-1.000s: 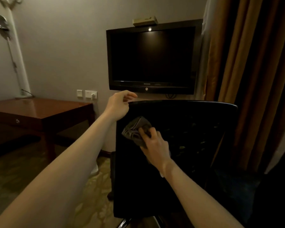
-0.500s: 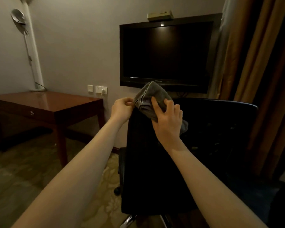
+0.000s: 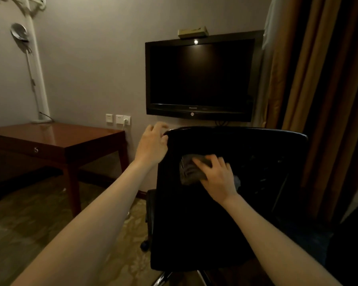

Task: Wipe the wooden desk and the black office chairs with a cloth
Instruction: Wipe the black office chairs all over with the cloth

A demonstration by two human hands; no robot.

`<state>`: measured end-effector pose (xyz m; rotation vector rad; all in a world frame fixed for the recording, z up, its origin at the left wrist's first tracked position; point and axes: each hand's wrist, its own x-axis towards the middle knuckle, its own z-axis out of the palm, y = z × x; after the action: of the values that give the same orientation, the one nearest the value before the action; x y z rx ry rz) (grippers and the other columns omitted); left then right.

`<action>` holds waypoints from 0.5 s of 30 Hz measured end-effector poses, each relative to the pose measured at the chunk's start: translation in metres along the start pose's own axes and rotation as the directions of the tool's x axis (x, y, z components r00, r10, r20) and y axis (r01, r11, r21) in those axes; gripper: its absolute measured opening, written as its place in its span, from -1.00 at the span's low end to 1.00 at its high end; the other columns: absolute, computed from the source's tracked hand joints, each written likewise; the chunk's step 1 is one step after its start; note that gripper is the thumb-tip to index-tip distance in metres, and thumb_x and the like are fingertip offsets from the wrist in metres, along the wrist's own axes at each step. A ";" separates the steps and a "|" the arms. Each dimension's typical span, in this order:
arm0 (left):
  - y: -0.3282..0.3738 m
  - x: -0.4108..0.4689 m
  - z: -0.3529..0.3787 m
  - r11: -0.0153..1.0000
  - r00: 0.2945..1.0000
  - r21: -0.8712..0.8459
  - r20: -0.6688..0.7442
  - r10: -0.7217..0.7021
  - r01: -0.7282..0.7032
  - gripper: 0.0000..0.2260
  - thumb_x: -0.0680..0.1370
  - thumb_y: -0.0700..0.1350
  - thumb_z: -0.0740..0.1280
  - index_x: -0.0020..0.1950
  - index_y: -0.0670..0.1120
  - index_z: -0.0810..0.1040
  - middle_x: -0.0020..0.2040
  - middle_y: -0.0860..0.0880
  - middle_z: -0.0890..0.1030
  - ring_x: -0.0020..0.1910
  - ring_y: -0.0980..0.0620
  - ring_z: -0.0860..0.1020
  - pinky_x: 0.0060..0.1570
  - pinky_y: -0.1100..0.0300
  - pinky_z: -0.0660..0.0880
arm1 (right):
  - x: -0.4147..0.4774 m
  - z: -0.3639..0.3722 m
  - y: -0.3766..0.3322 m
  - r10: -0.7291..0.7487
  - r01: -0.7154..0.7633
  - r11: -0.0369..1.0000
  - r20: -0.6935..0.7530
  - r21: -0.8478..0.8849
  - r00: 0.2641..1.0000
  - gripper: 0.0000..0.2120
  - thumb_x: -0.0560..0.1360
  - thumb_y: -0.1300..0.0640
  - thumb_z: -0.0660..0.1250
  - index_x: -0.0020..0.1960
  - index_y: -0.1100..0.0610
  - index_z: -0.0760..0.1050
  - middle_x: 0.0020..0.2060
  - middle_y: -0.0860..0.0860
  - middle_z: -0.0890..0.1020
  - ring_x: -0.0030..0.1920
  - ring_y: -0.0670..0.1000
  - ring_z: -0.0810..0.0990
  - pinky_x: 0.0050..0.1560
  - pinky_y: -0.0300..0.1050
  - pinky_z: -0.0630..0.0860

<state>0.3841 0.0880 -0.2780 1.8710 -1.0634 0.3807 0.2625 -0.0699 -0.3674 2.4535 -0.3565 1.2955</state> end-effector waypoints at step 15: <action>0.053 0.030 0.012 0.861 0.957 0.417 0.120 0.266 -0.291 -0.33 0.48 -0.14 0.28 0.53 0.00 0.05 0.49 -0.08 0.16 0.45 -0.13 0.17 0.41 -0.09 0.06 | 0.122 -0.088 0.013 0.454 -0.401 0.890 0.336 -0.218 0.825 -0.70 0.56 0.07 0.23 0.28 0.09 0.39 0.23 0.15 0.41 0.26 0.22 0.33 0.18 0.11 0.33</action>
<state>0.3571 0.0517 -0.2351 2.1241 -1.3832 0.7897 0.2592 -0.0526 -0.2177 2.5807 -1.1199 0.8825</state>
